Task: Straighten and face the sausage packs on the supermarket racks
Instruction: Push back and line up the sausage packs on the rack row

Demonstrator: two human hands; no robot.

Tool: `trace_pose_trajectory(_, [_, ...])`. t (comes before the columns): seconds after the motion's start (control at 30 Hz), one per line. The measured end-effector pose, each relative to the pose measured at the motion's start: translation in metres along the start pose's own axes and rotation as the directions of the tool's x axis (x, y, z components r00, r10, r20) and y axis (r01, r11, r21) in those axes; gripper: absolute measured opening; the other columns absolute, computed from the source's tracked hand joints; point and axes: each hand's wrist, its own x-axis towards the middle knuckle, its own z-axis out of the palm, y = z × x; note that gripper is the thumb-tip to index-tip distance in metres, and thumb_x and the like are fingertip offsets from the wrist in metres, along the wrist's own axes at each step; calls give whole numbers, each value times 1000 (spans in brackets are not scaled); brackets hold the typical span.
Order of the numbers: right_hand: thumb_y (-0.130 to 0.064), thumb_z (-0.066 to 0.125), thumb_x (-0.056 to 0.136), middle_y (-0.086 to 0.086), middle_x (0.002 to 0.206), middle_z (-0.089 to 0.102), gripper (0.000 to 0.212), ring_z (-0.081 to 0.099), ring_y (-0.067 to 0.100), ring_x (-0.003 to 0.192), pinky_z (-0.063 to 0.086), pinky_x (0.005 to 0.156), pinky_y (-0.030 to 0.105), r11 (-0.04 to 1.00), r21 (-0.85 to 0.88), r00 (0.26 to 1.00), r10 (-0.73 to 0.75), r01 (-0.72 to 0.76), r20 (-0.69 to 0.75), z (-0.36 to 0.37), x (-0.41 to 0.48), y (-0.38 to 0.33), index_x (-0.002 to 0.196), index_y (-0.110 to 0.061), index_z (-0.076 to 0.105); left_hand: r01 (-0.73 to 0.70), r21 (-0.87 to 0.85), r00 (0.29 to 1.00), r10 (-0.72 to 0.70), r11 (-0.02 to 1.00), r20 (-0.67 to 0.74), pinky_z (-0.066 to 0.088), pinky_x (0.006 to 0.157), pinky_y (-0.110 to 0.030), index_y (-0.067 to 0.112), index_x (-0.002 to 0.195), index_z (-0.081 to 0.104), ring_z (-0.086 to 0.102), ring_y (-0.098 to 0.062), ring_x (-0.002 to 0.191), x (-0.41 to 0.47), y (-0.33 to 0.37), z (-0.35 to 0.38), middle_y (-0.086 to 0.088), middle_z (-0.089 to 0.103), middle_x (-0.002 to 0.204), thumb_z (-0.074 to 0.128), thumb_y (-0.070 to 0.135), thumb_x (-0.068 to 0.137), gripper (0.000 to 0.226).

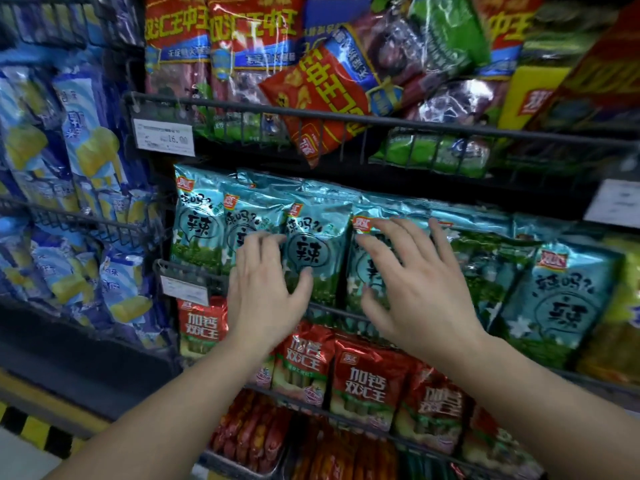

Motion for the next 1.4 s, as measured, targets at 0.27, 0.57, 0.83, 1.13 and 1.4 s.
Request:
trace_pose_trajectory(0.27, [-38, 62, 85, 8, 144, 47, 62, 37, 30, 138, 20, 119, 56, 991, -30, 991, 134, -134, 3, -26, -37, 68, 141, -16, 47, -87, -66, 993, 92, 994, 77, 40, 102, -40, 16, 134, 42, 35, -22, 125, -15, 70, 29, -3, 33, 133, 59, 50, 85, 61])
trace_pose_trajectory(0.57, [-53, 66, 85, 10, 147, 39, 103, 31, 32, 138, 26, 115, 45, 984, -116, 962, 158, -135, 224, -43, -28, 86, 156, -14, 3, -76, 27, 981, 70, 997, 181, 36, 108, -45, 41, 150, 12, 15, -32, 142, -38, 109, 51, -8, 4, 152, 65, 58, 81, 88])
trace_pose_trajectory(0.83, [-43, 75, 82, 5, 124, 57, 67, 54, 28, 116, 40, 95, 40, 987, -125, 951, 130, -98, 282, -56, -17, 74, 129, -13, 39, -63, 60, 959, 44, 996, 280, 31, 113, -47, 45, 152, 1, 6, -30, 146, -37, 110, 42, -2, -8, 156, 68, 60, 78, 100])
trace_pose_trajectory(1.13, [-38, 89, 64, 6, 94, 66, 60, 67, 30, 85, 46, 65, 34, 975, -91, 958, 179, -203, -226, -72, -57, 81, 108, -11, 57, -14, -79, 973, 32, 997, 227, 27, 113, -49, 44, 149, 17, 10, -25, 145, -39, 112, 42, 2, 3, 155, 58, 64, 83, 81])
trace_pose_trajectory(1.4, [-45, 81, 75, 2, 106, 65, 70, 65, 31, 94, 54, 74, 46, 707, 486, 674, 683, -514, -281, -65, -98, 98, 127, -13, 47, 252, -473, 955, -138, 844, 263, 48, 68, -25, 23, 118, 41, 58, -8, 85, -47, 148, 40, 5, 53, 103, 62, 63, 81, 58])
